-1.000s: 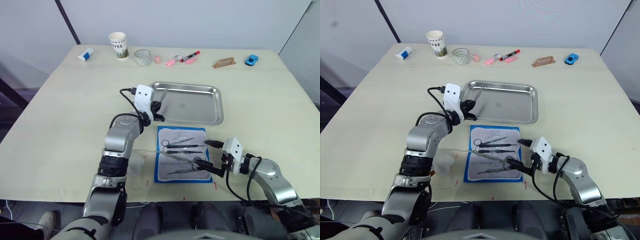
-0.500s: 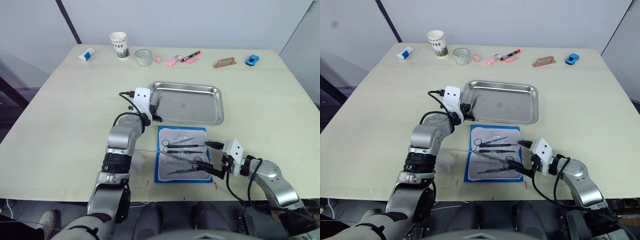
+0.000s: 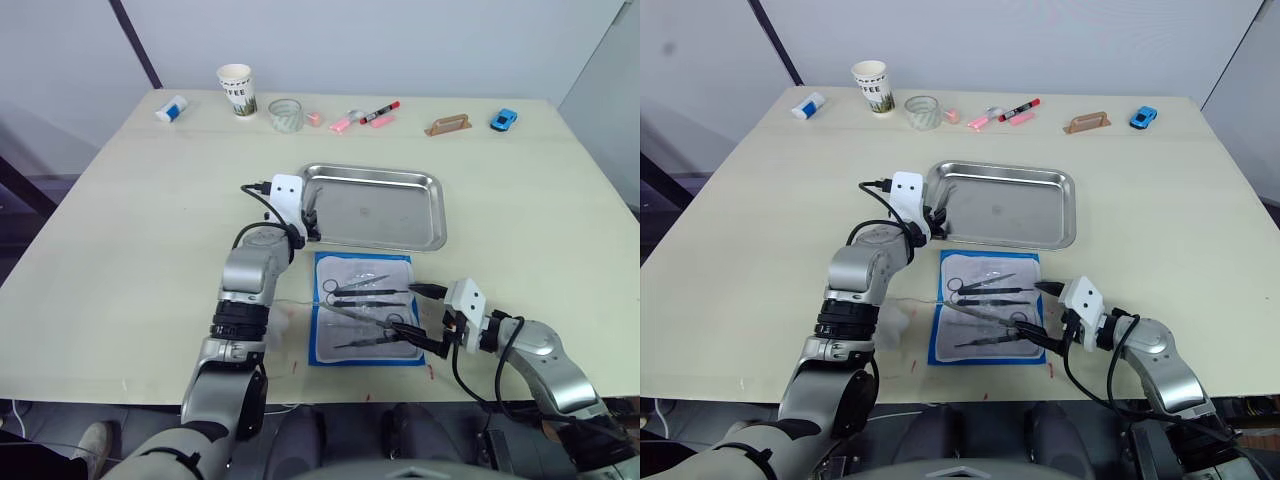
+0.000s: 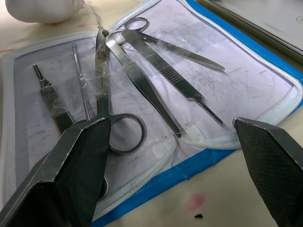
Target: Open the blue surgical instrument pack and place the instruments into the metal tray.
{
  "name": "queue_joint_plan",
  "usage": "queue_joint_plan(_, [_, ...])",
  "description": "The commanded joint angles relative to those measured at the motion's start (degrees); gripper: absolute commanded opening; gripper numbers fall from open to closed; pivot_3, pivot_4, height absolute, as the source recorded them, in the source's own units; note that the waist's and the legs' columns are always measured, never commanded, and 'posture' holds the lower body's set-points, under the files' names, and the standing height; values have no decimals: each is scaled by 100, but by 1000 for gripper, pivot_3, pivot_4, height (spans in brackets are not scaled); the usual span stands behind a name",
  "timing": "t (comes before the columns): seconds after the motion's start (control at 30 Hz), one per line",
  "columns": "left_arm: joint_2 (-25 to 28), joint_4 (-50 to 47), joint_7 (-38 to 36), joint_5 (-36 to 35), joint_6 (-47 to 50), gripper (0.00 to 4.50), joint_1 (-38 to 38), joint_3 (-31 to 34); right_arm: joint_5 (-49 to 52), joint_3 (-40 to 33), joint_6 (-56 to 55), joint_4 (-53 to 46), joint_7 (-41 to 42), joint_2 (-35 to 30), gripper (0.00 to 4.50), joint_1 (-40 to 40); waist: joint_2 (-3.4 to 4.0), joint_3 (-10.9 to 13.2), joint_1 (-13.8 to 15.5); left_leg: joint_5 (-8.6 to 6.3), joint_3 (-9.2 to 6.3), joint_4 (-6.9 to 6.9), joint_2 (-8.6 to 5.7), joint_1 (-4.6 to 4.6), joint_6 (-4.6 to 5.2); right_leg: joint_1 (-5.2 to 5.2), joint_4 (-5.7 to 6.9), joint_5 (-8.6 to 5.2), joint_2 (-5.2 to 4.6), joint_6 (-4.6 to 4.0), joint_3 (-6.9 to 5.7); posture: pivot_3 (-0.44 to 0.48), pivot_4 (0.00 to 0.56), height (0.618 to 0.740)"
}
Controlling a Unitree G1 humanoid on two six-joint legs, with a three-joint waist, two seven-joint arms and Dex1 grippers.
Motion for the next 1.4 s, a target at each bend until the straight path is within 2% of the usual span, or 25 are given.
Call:
queue_joint_plan(0.03, [-32,-419,9,-45,-97,1568,-45,116,-426,351,236,344,13,-105,4500,231,0,0,1,0,0,0,0,0,0,0,0,0,0,0,0,0,150,718])
queue_joint_plan(0.27, [-10,-719,-321,-263,-256,1568,-60,209,-409,361,243,351,-1,-64,4500,216,0,0,2,0,1,0,0,0,-1,0,0,0,-1,0,0,0,150,718])
queue_joint_plan(0.53, [674,-255,-1792,-602,-1301,1568,-319,217,-407,370,241,366,-19,-29,4500,217,2,2,-2,1,2,-2,0,1,-1,0,0,0,2,-1,-1,0,150,718])
queue_joint_plan(0.6, [899,-175,-2364,-715,-1610,1568,-308,186,-406,366,241,373,-27,-22,4500,216,1,2,-4,1,3,-2,0,1,-1,1,-3,0,1,-1,-1,0,150,718])
queue_joint_plan(0.67, [1289,-187,-3550,-942,-2183,1568,-131,74,-407,363,239,384,-39,-15,4500,221,3,2,-16,1,3,-2,1,1,-1,1,-4,0,2,-1,-2,0,150,718])
queue_joint_plan(0.73, [1532,-203,-4260,-1115,-2418,1568,2,19,-408,361,241,389,-48,-11,4500,221,5,3,-29,1,7,-7,2,4,-1,-1,-4,-1,5,-2,1,0,150,718])
queue_joint_plan(0.9, [2012,-220,-5560,-1481,-2479,1568,249,-122,-412,353,235,420,-54,-6,4500,195,6,3,-11,1,8,-19,3,7,-2,-1,-7,-2,3,-4,0,0,150,718])
queue_joint_plan(1.03, [2321,-174,-6356,-1498,-2585,1568,440,-334,-412,353,223,456,-50,-10,4500,157,6,4,-18,1,9,-19,3,7,-1,-2,-7,-2,5,-4,1,0,150,718])
queue_joint_plan(1.23, [2544,-59,-7138,-1291,-3119,1568,750,-739,-425,352,216,479,-40,-17,4500,117,6,4,-15,0,9,-19,3,7,0,-3,-7,-3,6,-4,3,0,150,718])
queue_joint_plan(1.4, [2403,327,-7300,-999,-3523,1568,776,-1069,-442,363,206,498,-46,2,4500,104,6,4,-14,0,9,-20,3,7,1,-4,-7,-3,6,-4,4,0,150,718])
